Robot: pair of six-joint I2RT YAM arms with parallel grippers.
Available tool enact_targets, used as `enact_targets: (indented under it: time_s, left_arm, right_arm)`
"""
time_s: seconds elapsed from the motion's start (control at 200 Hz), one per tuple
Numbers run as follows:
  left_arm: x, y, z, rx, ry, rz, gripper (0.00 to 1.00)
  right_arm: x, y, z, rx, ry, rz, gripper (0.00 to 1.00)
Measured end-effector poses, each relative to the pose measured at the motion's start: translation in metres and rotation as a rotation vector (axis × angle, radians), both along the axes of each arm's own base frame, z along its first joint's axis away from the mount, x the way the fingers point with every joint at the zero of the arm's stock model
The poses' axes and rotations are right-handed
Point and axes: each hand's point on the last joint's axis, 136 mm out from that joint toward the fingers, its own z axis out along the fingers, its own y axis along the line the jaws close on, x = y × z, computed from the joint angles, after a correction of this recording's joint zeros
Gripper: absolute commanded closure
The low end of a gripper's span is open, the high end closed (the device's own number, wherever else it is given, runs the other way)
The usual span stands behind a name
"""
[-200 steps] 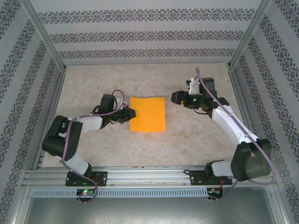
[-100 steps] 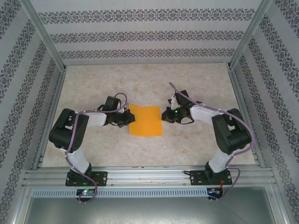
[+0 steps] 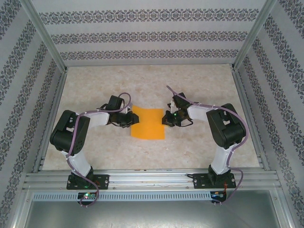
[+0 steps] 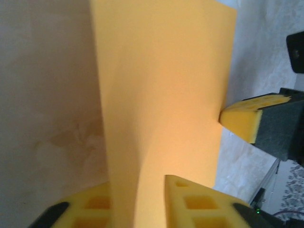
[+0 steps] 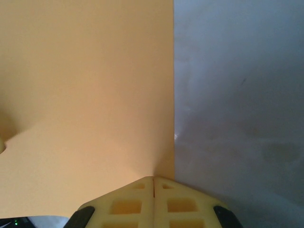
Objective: Fold a paper plane with a square sheet of paper (fold left side to right side)
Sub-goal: Place a square sheet of paper at the center of the table, then first fold in half a square sheet of paper at the center of the table.
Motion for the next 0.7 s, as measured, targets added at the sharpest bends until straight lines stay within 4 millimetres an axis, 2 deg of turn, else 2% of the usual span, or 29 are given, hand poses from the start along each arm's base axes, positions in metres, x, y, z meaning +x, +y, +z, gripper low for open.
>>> enact_targets:
  time_s: [0.285, 0.505, 0.699]
  left_arm:
    - [0.013, -0.018, 0.030, -0.020, -0.044, -0.038, 0.44]
    - [0.007, -0.049, 0.049, -0.037, -0.074, -0.107, 0.36]
    - [0.002, -0.072, 0.058, -0.053, -0.088, -0.151, 0.35]
  right_arm:
    - [-0.001, 0.002, -0.001, -0.013, -0.006, 0.005, 1.00]
    - [-0.001, 0.003, -0.001, -0.012, -0.008, 0.006, 1.00]
    - [-0.001, 0.004, -0.001, 0.005, -0.023, 0.007, 1.00]
